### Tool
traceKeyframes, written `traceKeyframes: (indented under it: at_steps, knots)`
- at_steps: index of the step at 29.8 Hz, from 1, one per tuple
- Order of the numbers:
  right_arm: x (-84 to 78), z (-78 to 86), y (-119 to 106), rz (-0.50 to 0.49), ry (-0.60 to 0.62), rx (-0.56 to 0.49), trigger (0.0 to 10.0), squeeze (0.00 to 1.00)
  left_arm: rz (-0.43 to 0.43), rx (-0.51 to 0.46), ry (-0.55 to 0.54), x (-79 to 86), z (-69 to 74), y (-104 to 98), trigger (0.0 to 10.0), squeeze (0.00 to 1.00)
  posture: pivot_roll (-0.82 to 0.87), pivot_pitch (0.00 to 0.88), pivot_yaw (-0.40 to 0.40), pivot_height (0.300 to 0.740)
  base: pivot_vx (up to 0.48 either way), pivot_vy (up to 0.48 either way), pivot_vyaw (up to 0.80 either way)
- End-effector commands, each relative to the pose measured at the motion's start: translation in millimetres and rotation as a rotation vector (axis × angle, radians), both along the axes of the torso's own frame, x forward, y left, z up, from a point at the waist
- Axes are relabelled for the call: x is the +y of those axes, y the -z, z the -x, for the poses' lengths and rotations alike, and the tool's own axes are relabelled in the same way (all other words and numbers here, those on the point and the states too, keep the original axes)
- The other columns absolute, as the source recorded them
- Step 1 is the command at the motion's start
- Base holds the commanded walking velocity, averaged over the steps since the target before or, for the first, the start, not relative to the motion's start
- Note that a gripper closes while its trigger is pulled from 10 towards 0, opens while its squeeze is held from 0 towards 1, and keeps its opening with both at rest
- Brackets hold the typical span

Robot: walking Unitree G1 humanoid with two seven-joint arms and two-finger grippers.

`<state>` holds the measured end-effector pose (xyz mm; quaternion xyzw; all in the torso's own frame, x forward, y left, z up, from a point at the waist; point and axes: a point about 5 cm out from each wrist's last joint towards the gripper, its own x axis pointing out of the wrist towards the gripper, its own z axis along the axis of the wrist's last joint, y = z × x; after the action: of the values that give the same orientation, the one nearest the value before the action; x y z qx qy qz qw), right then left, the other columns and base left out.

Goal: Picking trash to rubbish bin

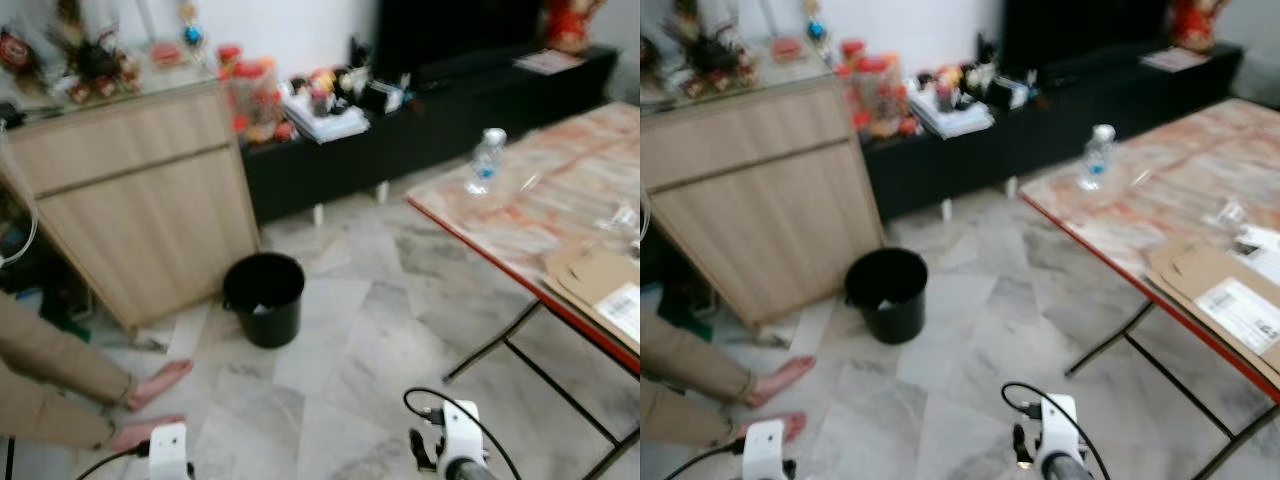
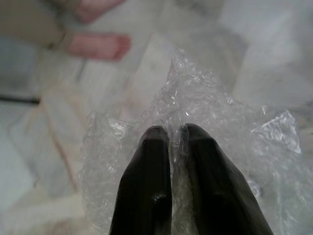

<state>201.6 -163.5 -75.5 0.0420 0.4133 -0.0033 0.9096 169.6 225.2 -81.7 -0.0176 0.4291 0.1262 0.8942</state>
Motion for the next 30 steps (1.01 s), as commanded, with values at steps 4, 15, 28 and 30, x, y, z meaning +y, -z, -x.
traceKeyframes:
  at_steps: [4,15,28,30]
  knots:
    - [-5.9,3.2,1.3,0.019,-0.001,0.009,10.0,0.0,0.01,-0.002,-0.001,-4.2,-3.9,-0.5,10.0,0.0,0.03,0.045,0.019,0.74,0.274,0.0,0.29]
    - [-5.9,3.8,1.7,0.015,0.003,0.013,10.0,0.0,0.014,0.0,-0.003,-5.5,-2.9,0.2,10.0,0.0,0.03,0.045,0.016,0.74,0.273,0.0,0.55]
    - [-5.3,2.7,1.1,0.001,0.023,0.008,10.0,0.0,0.017,-0.004,-0.006,-6.6,-3.1,0.2,10.0,0.0,0.03,0.047,0.013,0.74,0.283,0.0,0.26]
    - [-5.9,2.8,1.1,0.004,0.022,0.009,10.0,0.0,0.017,-0.005,-0.007,-6.9,-3.2,0.2,10.0,0.0,0.03,0.049,0.012,0.74,0.3,0.0,0.0]
